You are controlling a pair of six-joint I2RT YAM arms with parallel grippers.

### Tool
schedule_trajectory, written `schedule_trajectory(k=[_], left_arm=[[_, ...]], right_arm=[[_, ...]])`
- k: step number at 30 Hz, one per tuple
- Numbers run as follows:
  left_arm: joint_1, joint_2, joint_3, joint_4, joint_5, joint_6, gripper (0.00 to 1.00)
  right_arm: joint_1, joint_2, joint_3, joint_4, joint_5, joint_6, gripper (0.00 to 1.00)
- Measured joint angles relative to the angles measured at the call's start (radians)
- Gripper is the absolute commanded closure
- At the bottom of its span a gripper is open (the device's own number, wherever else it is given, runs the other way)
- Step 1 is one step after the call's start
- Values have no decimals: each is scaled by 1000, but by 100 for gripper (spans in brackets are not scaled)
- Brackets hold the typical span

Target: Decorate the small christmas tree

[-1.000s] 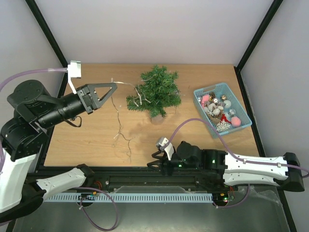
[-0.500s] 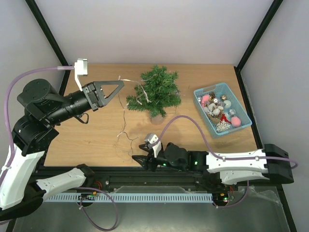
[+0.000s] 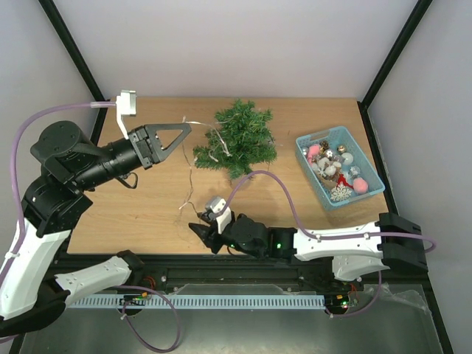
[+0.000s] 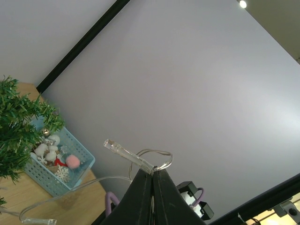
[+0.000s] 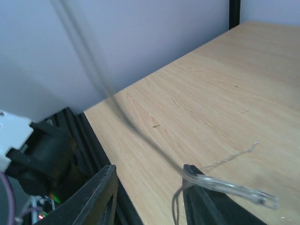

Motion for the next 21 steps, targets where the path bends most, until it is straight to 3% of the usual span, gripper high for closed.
schedule_trajectory(k=[2, 4, 10, 15, 21], left_arm=[[0, -2, -2, 0, -1, 0, 98], [0, -4, -2, 0, -2, -1, 98], [0, -10, -3, 0, -6, 0, 98], [-1, -13, -40, 1, -12, 1, 98], [-52, -12, -182, 45, -37, -2, 98]], right_arm=[[0, 24, 21, 6, 2, 1, 87], [1, 28, 21, 3, 1, -1, 97], [8, -56, -50, -22, -11, 50, 99], [58, -322, -113, -166, 23, 89, 99], [71, -668, -62, -354, 108, 106, 99]])
